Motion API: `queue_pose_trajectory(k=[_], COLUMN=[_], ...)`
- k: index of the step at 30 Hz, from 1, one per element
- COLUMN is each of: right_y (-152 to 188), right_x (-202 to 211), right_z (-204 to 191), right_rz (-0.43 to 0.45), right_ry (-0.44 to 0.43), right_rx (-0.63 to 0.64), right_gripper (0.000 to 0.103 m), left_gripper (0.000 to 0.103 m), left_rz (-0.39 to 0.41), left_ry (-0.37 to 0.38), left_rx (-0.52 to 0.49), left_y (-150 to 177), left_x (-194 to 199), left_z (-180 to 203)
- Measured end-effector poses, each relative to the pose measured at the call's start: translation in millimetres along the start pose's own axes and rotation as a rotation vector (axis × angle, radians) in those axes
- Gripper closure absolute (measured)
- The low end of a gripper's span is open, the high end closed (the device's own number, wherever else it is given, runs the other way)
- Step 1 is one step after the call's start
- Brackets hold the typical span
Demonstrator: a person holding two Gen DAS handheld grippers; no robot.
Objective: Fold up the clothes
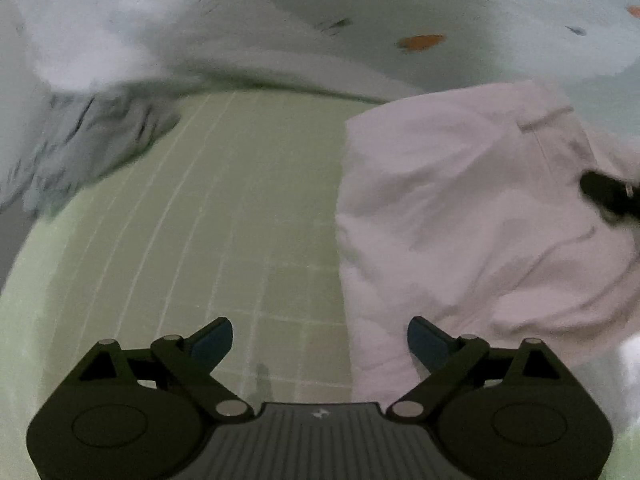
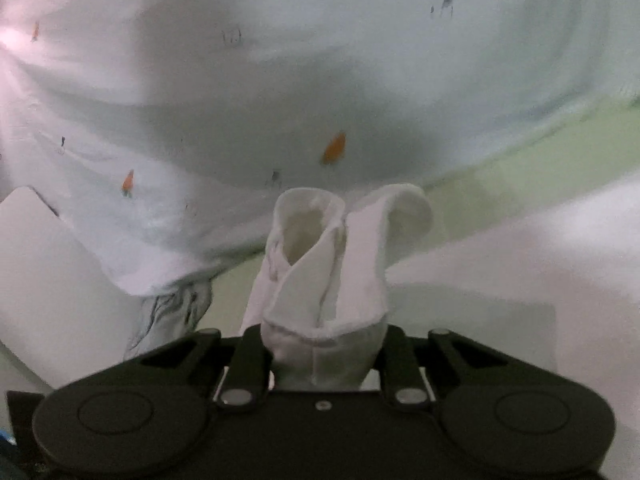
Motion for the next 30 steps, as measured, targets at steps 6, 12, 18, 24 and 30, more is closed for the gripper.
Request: queue_pose_trajectory(k=[6, 12, 18, 24, 30], right_y=[24.5, 40.6, 44.4, 79.9, 117.0], right_x=[-22.4, -17.5, 9.3, 70.3, 143.7], right_z=[59.1, 72.9, 83.3, 134.4, 214.7], right_rz=[-0.141, -0.11, -0.106, -0.082, 0.015], right_ry=[0.23, 0.288, 0.318, 0.37, 0.445], right_rx=[0.013, 0.023, 0.036, -0.025, -0.28], right_gripper=[0.074, 0.048, 0.011, 0.0, 0.0], left_gripper=[0.008, 0.002, 0.002, 0.002, 0.002], left_rz=[-0.095, -0.137, -0.151, -0.122, -0.079], left_ry=[-0.027, -0.028, -0.055, -0.054, -0.058], left_rx=[-0.068, -0.07, -0.035, 0.005, -0.012], left_y=[12.7, 13.4, 15.6, 16.7, 18.2], left_x=[-25.2, -31.4, -24.6, -4.2, 2.9], left_z=[24.8, 21.8, 19.7, 37.3, 75.5])
Point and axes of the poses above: each gripper's, at about its wrist camera, not at the fingertips, and x roughly against the way its jaws point, z to its right, y to its underside, the point moved 5 cm from there along -x, roughly the way its jaws point, and after that the axes turned 10 degrees about -z, right-handed, at the moved point
